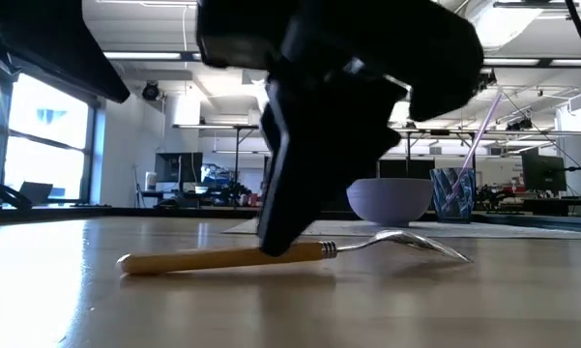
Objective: Pick & Place Utensil
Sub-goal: Put the yellow spoon into the purple bowl
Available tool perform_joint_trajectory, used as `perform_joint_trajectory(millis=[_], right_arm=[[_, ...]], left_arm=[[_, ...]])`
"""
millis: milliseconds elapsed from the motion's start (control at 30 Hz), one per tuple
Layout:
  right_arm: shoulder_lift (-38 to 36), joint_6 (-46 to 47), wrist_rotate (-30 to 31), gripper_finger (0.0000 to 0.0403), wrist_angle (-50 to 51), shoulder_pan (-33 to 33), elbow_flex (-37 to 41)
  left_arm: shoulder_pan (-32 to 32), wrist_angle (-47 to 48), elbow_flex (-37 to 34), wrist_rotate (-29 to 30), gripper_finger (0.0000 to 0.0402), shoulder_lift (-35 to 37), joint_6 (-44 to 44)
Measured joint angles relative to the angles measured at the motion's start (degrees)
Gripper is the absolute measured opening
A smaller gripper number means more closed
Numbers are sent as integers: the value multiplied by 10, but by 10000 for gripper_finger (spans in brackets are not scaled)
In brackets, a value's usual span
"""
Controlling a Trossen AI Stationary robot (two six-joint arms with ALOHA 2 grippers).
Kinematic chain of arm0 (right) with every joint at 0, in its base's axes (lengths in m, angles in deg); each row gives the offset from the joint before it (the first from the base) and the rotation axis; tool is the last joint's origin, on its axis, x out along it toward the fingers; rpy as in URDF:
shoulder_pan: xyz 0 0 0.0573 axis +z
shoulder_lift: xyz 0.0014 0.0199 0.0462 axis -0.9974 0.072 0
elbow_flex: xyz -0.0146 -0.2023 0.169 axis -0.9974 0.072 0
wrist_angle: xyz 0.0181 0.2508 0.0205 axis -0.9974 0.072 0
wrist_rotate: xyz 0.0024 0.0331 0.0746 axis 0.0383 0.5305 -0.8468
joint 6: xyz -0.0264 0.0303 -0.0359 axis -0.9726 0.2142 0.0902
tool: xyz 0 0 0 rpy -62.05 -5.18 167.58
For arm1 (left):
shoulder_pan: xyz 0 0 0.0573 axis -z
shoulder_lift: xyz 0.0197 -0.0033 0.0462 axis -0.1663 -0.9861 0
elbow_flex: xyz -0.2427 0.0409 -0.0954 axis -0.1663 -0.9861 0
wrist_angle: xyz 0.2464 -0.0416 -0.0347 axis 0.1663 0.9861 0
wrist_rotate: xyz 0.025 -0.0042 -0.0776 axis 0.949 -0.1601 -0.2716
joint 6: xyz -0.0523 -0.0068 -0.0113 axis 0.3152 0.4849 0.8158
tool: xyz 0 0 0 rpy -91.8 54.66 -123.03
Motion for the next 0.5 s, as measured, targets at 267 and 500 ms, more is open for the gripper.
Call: perform_joint_trajectory(millis=[267, 500], right_arm=[[-2, -20, -33, 174, 19, -9, 27], [-2, -20, -24, 113, 15, -8, 31]], left_arm=[[0, -3, 0, 4, 1, 0, 1], [0, -17, 0, 12, 1, 0, 4]])
